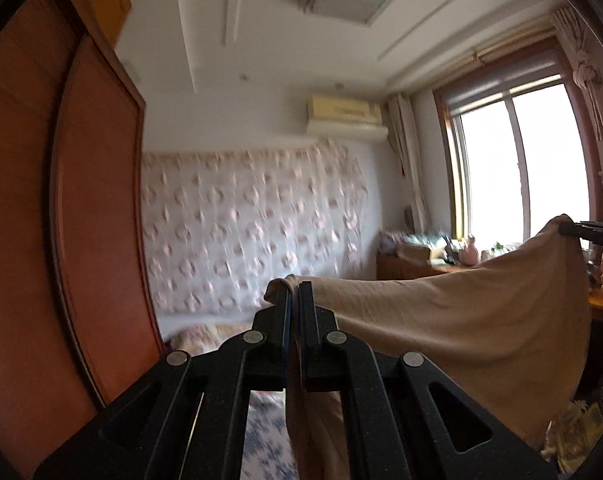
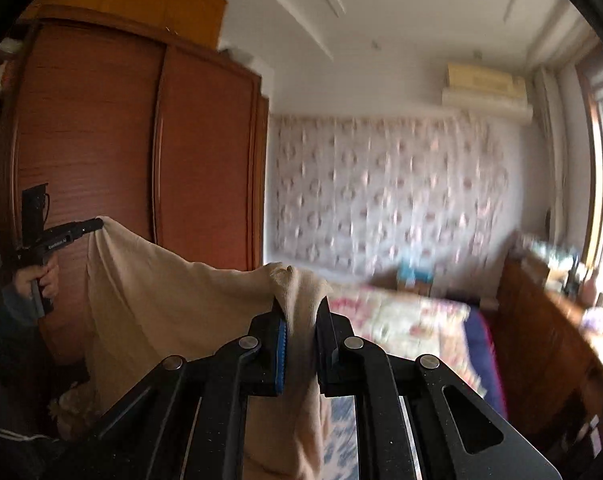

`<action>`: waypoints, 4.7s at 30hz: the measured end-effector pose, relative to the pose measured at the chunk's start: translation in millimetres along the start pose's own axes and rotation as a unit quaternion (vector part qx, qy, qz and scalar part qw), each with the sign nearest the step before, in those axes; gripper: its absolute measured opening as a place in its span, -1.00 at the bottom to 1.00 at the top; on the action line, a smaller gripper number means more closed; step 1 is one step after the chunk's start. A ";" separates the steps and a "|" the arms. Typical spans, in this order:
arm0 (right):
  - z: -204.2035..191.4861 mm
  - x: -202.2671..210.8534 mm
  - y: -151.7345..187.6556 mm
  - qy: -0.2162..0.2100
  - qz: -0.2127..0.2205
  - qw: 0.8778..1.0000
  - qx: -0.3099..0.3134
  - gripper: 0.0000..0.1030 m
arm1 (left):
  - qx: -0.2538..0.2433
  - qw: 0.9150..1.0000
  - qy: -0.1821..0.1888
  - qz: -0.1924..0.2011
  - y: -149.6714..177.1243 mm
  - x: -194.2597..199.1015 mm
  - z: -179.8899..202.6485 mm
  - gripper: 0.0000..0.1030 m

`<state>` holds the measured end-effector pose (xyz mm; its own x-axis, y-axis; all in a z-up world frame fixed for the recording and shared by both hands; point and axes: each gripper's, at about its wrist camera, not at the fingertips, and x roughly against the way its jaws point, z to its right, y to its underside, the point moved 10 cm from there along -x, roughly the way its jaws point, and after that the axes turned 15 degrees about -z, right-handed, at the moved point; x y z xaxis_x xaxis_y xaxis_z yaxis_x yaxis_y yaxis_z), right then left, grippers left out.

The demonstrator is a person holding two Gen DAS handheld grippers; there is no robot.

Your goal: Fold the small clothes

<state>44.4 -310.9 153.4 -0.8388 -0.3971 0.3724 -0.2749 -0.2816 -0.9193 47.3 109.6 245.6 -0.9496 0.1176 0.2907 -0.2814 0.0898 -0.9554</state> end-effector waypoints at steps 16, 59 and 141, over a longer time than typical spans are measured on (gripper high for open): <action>-14.6 36.9 -42.6 0.052 0.041 0.997 0.039 -0.78 | -0.012 0.997 -0.033 0.067 -49.4 42.4 -12.4 -0.93; 102.9 -408.1 -21.3 0.081 -0.274 0.955 -0.081 -0.78 | 0.021 0.961 -0.049 -0.271 172.8 -443.2 -29.9 -0.92; 63.1 -215.8 21.7 -0.038 -0.155 0.977 -0.144 -0.93 | 0.097 0.956 0.045 -0.272 203.4 -327.0 13.9 -0.91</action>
<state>249.2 -286.4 61.1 -0.6598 -0.3988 0.6369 -0.6404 -0.1451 -0.7542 298.7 75.7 -44.5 -0.6423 0.1913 0.7422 -0.7588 -0.0223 -0.6509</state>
